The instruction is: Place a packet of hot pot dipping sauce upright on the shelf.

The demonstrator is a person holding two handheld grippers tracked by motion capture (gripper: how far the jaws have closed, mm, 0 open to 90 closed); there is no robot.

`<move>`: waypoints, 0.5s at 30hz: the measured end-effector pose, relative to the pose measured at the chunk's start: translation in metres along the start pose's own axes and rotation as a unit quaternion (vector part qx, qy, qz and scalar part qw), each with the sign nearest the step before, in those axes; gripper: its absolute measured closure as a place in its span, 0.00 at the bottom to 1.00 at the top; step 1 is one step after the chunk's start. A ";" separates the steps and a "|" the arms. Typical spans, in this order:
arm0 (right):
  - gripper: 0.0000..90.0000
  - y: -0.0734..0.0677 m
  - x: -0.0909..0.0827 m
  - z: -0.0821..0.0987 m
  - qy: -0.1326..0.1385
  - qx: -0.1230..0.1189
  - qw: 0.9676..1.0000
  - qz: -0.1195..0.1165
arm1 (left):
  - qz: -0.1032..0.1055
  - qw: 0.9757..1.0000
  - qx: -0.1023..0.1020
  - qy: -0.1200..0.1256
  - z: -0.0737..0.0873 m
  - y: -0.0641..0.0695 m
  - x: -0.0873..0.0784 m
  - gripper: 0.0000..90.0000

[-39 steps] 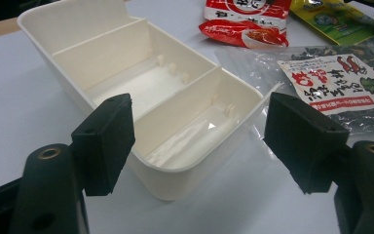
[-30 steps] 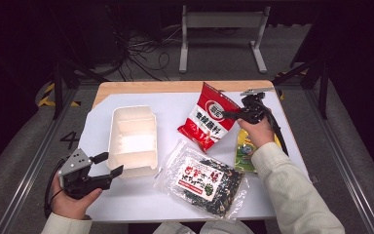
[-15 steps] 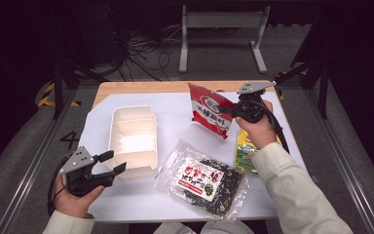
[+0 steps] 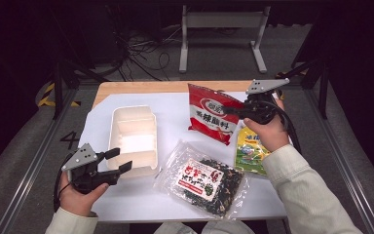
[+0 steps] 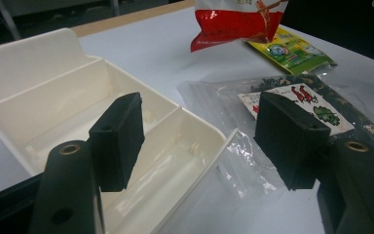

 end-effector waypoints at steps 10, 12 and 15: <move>0.98 -0.022 -0.016 -0.013 0.005 -0.039 0.999 -0.023 | 0.027 0.999 0.022 0.020 -0.010 0.010 0.014 0.38; 0.98 -0.028 -0.017 -0.016 0.008 -0.048 0.998 -0.036 | 0.034 0.999 0.028 0.026 -0.012 0.012 0.017 0.37; 0.98 -0.037 -0.017 -0.019 0.012 -0.059 0.997 -0.053 | 0.042 0.998 0.040 0.027 -0.015 0.016 0.023 0.33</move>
Point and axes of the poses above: each handheld gripper's, and its own axes: x roughly forward along the jaws, z roughly out of its underside, y roughly to its right, the point moved 2 cm from there along x, roughly forward along the jaws, and after that the axes turned 8 degrees about -y, right-handed, at the moved point
